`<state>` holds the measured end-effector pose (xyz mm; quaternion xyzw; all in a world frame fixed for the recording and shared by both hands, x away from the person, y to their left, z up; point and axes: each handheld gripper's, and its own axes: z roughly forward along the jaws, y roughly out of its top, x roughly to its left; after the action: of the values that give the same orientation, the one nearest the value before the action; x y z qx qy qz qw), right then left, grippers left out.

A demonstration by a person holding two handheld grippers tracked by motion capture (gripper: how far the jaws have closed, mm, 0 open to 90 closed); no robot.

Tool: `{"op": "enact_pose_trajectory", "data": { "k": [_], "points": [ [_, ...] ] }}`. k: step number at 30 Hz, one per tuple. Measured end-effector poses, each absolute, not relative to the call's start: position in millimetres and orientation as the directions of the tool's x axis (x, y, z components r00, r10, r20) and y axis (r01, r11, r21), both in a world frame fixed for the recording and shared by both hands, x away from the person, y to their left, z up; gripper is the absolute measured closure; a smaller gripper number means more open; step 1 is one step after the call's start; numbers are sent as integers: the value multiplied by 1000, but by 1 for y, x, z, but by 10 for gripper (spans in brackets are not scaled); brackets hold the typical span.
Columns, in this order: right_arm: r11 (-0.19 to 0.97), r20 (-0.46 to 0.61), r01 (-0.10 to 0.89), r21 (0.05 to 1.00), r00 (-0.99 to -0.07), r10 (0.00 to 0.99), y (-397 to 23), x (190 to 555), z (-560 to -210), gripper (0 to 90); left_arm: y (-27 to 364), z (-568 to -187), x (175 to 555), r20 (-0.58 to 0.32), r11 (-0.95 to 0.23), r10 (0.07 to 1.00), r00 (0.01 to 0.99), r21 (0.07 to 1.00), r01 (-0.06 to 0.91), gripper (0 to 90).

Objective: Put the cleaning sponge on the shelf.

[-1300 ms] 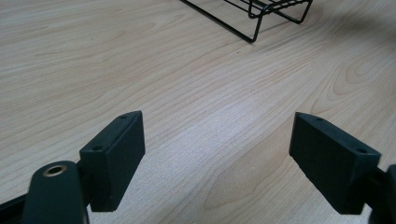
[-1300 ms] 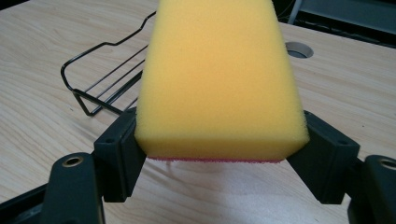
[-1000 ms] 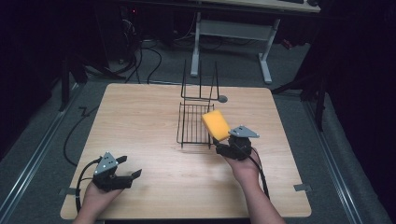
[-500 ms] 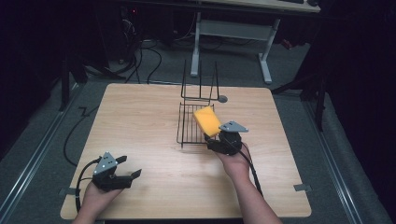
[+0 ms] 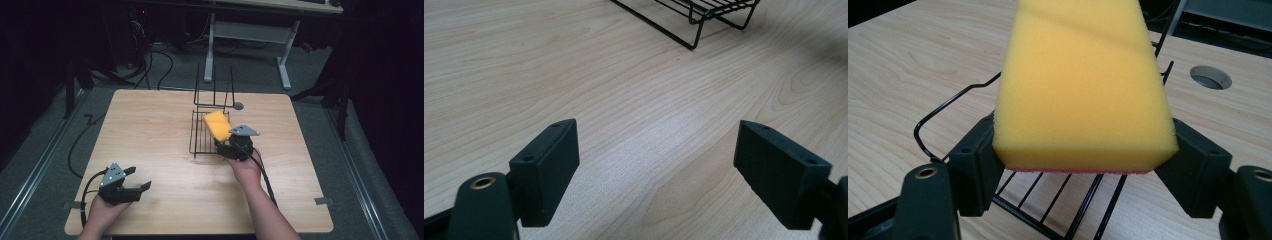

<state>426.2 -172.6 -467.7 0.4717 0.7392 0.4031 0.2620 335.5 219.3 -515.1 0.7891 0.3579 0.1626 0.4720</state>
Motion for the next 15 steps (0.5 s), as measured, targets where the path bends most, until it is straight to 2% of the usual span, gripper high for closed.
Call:
{"op": "enact_pose_trajectory", "data": {
  "k": [15],
  "points": [
    [230, -3, 504, 833, -411, 912, -160, 444, -471, 266, 220, -515, 336, -84, -293, 717, 692, 864, 409, 189]
  ]
}}
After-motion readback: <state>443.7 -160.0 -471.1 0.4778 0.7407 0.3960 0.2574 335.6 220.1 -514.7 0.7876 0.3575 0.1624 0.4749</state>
